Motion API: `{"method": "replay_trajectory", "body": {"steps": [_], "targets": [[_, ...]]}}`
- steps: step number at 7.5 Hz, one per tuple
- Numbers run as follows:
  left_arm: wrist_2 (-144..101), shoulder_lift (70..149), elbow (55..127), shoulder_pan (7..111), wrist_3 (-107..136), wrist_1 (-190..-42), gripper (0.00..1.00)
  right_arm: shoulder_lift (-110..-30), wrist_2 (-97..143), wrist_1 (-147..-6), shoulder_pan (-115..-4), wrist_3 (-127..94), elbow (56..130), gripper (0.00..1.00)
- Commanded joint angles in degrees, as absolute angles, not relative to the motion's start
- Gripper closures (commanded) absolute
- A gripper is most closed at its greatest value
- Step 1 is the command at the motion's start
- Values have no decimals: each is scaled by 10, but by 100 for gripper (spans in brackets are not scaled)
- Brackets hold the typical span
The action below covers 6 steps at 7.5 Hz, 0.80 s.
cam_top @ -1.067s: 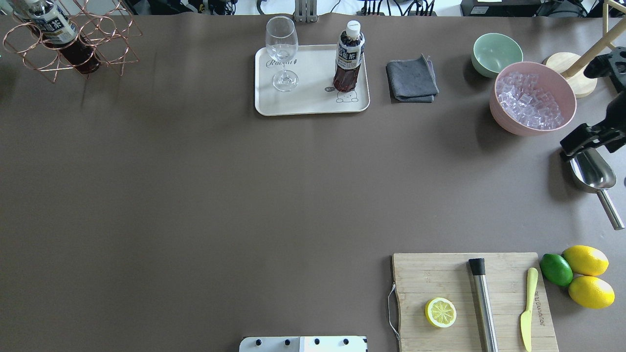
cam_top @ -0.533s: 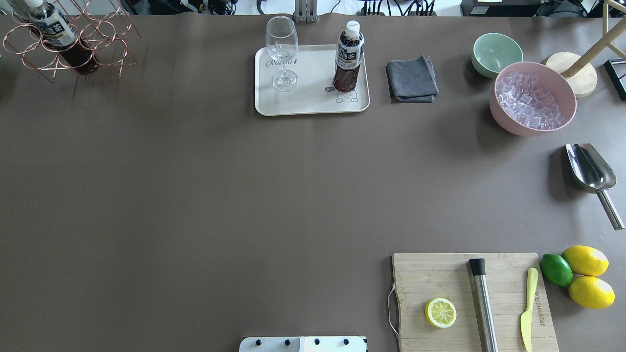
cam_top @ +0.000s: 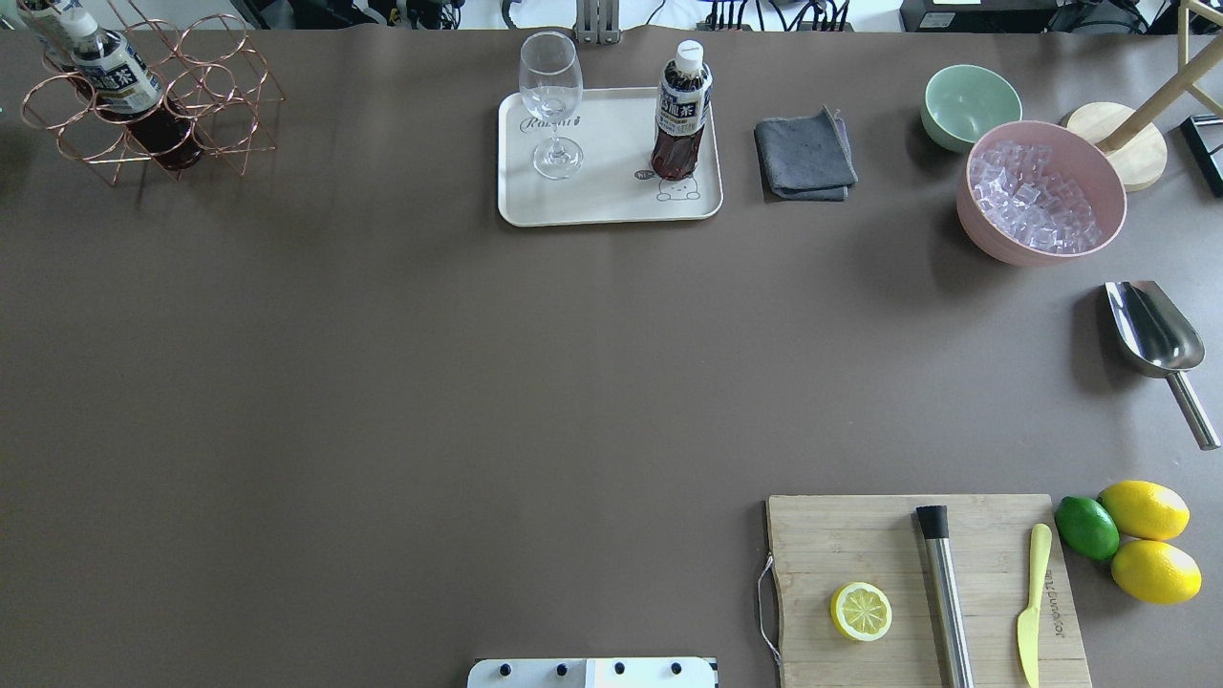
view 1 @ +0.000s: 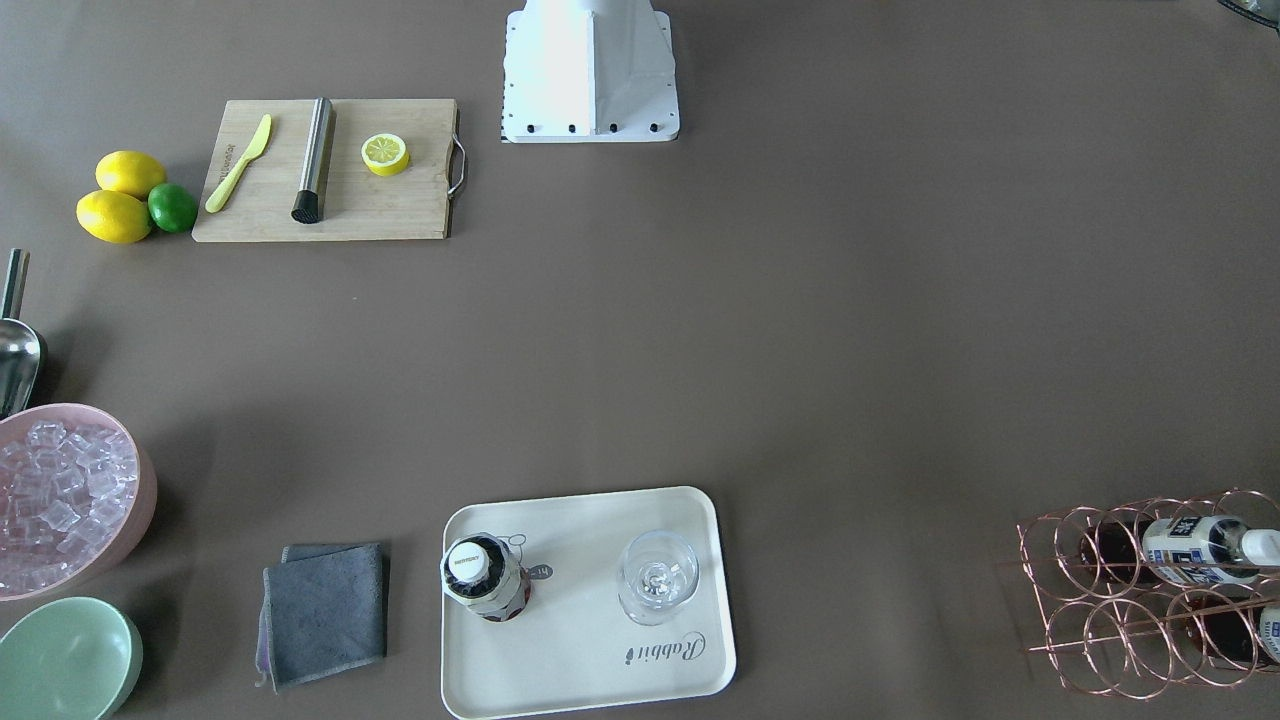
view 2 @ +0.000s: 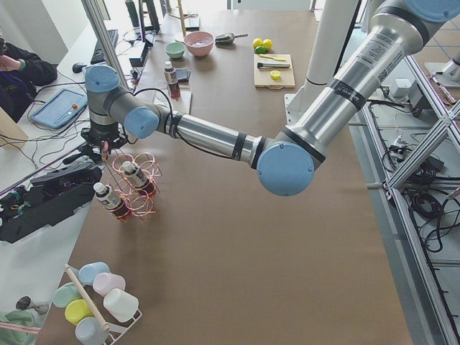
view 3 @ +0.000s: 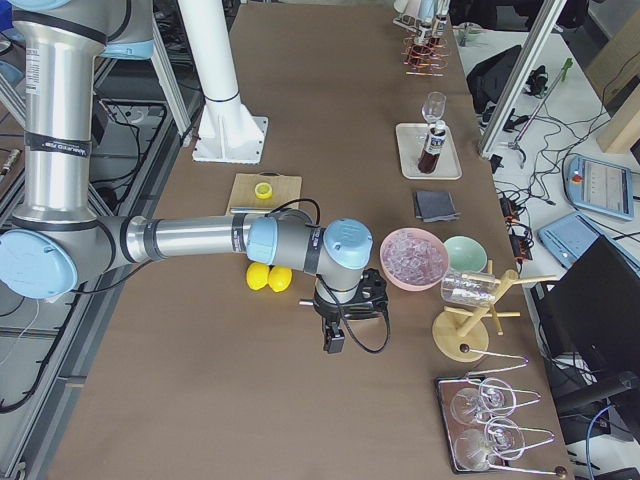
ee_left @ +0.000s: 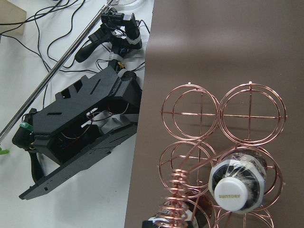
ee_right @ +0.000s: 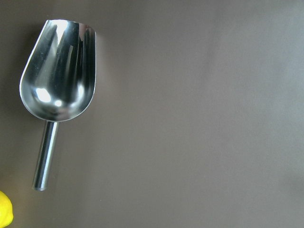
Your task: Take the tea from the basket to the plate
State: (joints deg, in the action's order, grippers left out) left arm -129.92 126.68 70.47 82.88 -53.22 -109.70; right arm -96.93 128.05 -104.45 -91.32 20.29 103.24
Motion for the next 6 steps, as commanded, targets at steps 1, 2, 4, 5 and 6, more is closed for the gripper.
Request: {"method": "replay_trajectory", "body": {"steps": [1, 2, 4, 5, 6], "targets": [[-1299, 1265, 708, 822, -530, -1101, 100, -974, 1281, -1009, -934, 205, 1018, 0], [-1299, 1265, 708, 820, -528, -1101, 100, -976, 1285, -1011, -935, 205, 1018, 0], [-1299, 1265, 708, 817, -528, -1102, 23, -992, 1288, -1007, -935, 205, 1027, 0], [-1298, 1259, 707, 815, -528, -1124, 3, -996, 1295, -1008, -943, 205, 1031, 0], [-1298, 1258, 705, 815, -528, -1129, 3, -995, 1293, -1007, -944, 203, 1032, 0]]}}
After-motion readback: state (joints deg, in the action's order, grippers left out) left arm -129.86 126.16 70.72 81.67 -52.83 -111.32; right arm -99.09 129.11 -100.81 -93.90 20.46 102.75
